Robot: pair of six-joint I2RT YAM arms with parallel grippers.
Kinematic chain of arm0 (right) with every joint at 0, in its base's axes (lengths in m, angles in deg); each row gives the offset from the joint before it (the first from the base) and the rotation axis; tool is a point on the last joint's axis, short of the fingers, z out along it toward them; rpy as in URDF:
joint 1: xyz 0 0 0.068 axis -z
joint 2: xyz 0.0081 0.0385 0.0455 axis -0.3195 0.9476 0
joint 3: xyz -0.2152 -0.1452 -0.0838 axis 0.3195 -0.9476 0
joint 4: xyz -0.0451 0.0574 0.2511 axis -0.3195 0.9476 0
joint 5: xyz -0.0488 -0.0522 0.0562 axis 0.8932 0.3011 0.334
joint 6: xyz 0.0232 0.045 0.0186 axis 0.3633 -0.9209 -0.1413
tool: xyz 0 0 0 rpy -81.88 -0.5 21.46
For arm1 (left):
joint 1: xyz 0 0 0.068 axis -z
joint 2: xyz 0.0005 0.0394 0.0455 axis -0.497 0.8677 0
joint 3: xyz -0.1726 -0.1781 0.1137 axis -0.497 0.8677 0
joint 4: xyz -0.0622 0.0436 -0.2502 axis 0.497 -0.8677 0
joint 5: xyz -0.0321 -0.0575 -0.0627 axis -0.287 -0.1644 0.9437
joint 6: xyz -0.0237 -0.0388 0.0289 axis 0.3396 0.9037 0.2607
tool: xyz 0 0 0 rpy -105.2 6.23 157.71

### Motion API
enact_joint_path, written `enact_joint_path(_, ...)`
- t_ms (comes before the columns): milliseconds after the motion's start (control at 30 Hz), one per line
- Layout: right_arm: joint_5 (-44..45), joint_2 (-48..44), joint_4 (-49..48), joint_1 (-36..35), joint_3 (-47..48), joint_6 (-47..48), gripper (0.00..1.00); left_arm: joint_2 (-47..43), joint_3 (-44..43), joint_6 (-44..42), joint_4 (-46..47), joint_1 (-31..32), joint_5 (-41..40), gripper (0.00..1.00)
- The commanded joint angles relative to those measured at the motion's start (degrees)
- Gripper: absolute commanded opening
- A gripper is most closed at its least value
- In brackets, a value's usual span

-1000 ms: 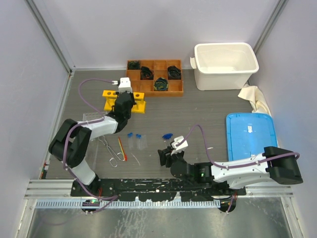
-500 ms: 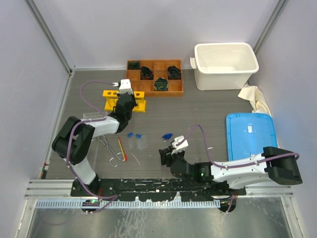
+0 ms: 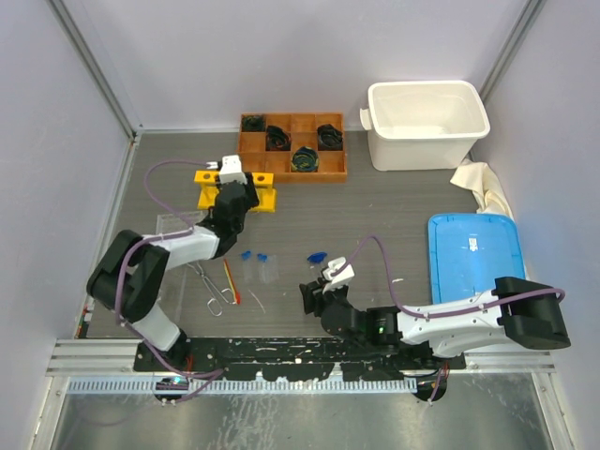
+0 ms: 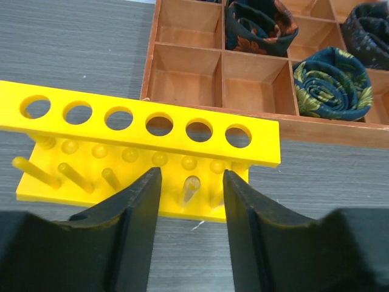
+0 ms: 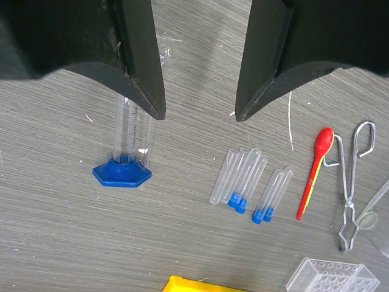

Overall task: Organize the chemistry lab equipment
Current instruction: Insert the test tube into the slot of the test tube rack.

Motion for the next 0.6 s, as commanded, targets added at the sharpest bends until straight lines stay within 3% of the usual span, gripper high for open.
enact_joint_path(0,0.1,0.4,-1.9,0.1,2.4,-1.0,0.56,-8.8,1.7,4.8,-2.2,-0.3,0.6,0.50)
enact_joint_path(267,-2.4,5.0,8.5,2.9,11.4,-1.3,0.58,-23.7,1.5,17.3,-28.8,-0.1,9.6,0.51)
enact_joint_path(467,-23.9,14.6,17.8,19.5,19.4,-3.8,0.56,-32.6,7.3,24.5,-38.1,1.2,18.8,0.50)
enact_joint_path(567,-29.9,21.0,21.4,22.0,25.6,-1.4,0.55,-35.7,9.0,25.5,-42.9,1.9,22.2,0.50)
